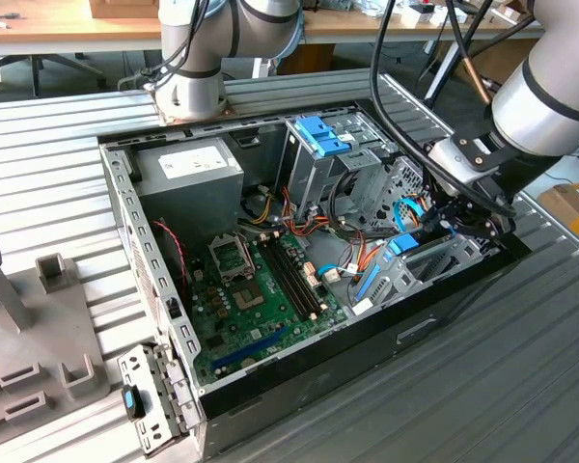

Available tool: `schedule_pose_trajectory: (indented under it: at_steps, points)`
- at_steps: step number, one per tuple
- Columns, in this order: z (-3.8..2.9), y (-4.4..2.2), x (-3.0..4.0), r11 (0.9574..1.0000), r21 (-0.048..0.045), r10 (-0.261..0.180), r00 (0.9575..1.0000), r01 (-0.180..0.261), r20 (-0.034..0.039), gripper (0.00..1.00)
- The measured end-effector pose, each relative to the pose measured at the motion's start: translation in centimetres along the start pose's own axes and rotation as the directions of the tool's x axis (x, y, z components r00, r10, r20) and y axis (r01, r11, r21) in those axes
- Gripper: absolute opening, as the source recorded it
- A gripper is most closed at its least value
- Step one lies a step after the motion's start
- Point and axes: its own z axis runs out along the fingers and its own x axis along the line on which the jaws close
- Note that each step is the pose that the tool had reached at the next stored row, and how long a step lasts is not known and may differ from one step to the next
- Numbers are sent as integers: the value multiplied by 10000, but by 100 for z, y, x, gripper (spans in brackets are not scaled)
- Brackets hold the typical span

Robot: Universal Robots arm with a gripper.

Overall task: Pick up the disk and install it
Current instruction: 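Insert the second disk wire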

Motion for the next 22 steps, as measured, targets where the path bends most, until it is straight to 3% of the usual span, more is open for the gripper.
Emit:
schedule_pose_trajectory:
  at_steps: [22]
  points:
    - [56, 21, 13, 9997, 42, 239, 9997, -239, -47, 16]
